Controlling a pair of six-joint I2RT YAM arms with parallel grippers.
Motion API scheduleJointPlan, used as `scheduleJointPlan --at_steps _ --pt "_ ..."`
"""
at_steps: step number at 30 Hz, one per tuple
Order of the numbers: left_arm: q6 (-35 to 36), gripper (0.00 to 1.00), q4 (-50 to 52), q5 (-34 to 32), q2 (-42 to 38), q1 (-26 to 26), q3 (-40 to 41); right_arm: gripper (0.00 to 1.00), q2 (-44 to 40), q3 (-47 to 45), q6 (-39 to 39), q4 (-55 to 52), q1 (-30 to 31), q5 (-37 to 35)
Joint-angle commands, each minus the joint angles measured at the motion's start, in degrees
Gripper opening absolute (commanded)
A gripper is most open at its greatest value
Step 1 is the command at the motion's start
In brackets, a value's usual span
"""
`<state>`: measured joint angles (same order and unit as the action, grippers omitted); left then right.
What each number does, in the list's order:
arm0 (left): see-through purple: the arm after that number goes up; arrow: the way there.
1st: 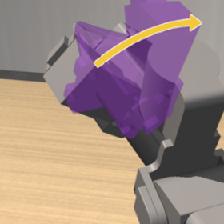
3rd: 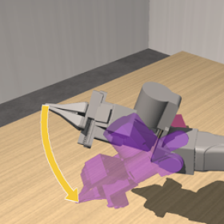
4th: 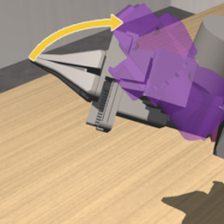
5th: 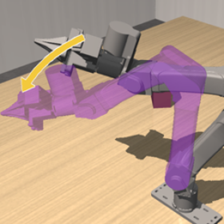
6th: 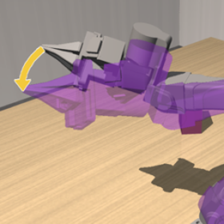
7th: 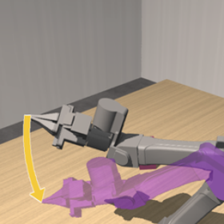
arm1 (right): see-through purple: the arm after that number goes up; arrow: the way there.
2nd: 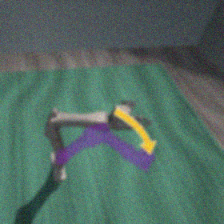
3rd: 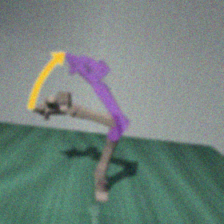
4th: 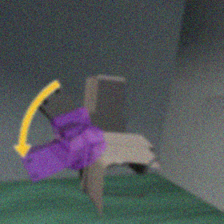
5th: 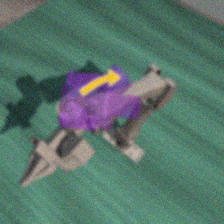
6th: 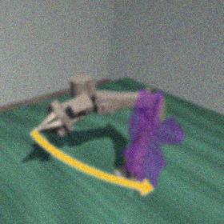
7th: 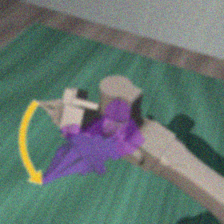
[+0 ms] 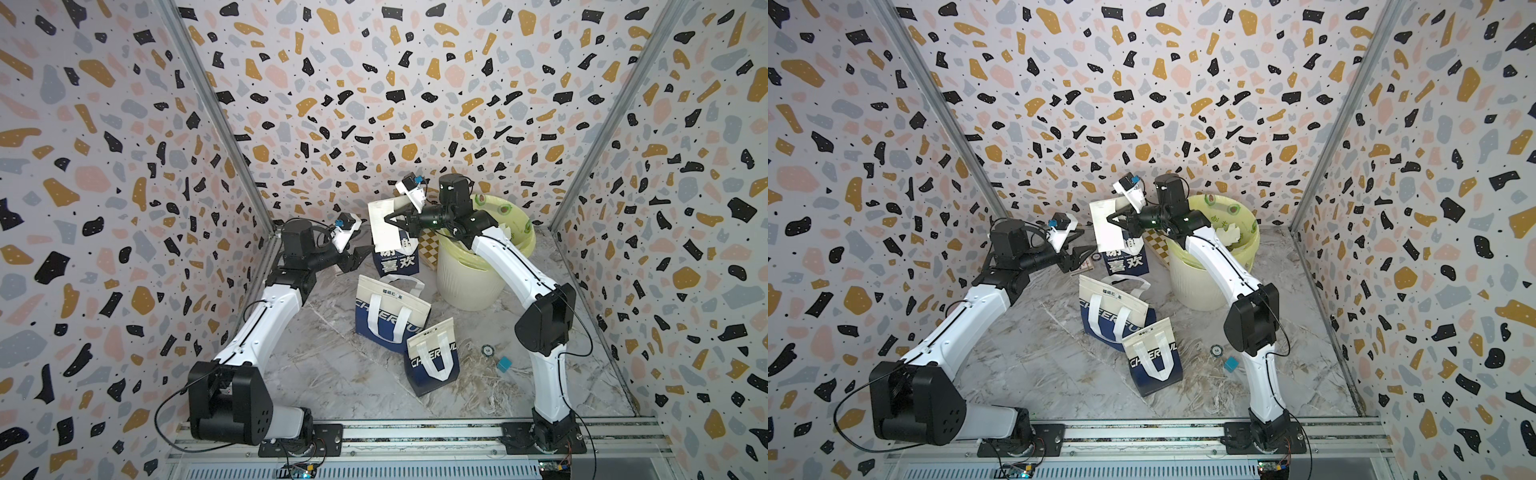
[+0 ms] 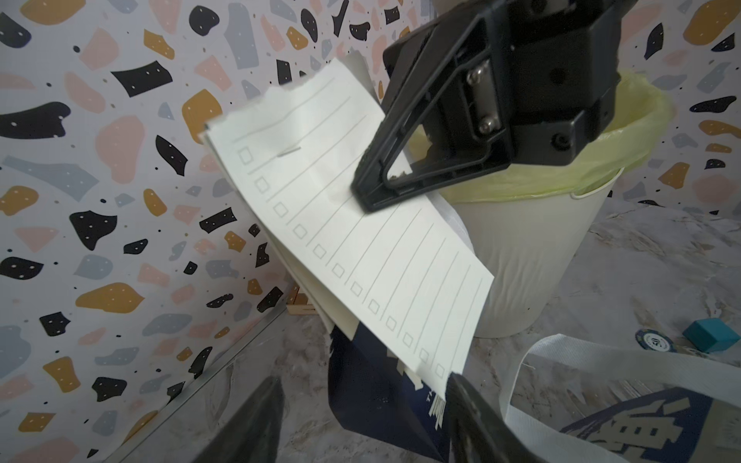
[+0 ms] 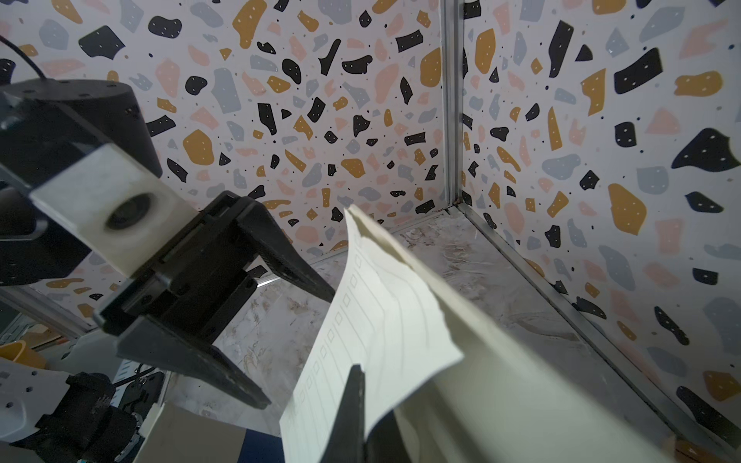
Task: Shred takeout receipts and throw away
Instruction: Pick up the takeout bag at the center of the board.
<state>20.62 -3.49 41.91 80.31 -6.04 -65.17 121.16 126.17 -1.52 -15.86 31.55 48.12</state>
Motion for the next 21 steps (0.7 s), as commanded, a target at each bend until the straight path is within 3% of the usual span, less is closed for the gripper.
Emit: scheduleJointPlan --at_steps 1,7,21 --pt "2.7 0.65 -1.8 0.1 0.6 0.3 -0.5 0.0 -1.8 3.0 -0.8 0.9 -0.2 1.0" --pt "-1.5 0.7 -7.2 3.1 2.5 0.3 -0.1 0.0 -1.8 3.4 -1.1 1.1 0.3 1.6" --pt "-1.8 0.71 -7.8 4.5 5.5 0.2 -1.8 0.0 -1.7 4.2 -1.8 1.0 0.4 1.0"
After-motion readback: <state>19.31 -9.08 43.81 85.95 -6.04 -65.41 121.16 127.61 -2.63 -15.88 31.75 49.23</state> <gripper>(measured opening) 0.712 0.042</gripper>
